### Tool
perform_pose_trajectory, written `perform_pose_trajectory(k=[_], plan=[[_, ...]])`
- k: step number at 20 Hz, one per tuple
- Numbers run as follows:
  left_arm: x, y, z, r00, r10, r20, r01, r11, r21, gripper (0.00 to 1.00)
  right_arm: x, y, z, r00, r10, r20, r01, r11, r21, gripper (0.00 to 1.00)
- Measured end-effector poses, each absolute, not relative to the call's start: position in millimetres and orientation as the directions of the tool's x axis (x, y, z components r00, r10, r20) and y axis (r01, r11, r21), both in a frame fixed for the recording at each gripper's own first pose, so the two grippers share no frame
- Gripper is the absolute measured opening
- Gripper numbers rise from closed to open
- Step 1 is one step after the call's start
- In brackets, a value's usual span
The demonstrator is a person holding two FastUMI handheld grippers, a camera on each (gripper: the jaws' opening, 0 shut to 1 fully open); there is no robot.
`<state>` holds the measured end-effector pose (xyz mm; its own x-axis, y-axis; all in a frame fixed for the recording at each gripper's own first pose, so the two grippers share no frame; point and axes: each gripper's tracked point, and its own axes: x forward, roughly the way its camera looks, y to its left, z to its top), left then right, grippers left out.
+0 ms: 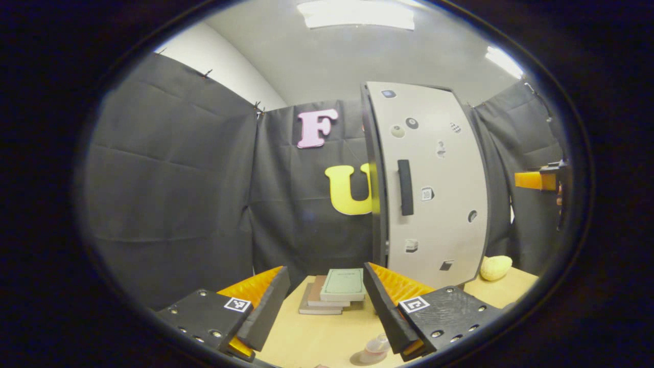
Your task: Open the cabinet door with the right hand, grasp the bottle in the cabinet with the left hand and place it on the coaster, then close the cabinet door with the right hand.
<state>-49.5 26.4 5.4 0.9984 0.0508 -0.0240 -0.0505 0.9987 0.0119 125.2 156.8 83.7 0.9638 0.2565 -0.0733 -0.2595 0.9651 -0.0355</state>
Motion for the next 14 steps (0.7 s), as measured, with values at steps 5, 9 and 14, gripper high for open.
perform_pose_trajectory(k=[5, 9, 14], plan=[[-66.2, -22.6, 27.4, 1.000, 0.019, -0.010, -0.019, 1.000, 0.003, 0.87, 105.4, 85.5, 78.1, 0.977, 0.199, -0.076, -0.200, 0.980, -0.002, 0.98], [-71.2, -37.7, 48.0, 1.000, 0.027, 0.009, -0.027, 0.999, 0.029, 0.87, 94.9, 46.9, 69.2, 0.982, 0.168, -0.091, -0.170, 0.985, -0.006, 0.98], [-66.6, -44.6, 66.7, 1.000, 0.006, 0.030, -0.007, 0.999, 0.041, 0.87, 84.4, 21.0, 59.5, 0.988, 0.115, -0.105, -0.116, 0.993, -0.012, 0.97]])
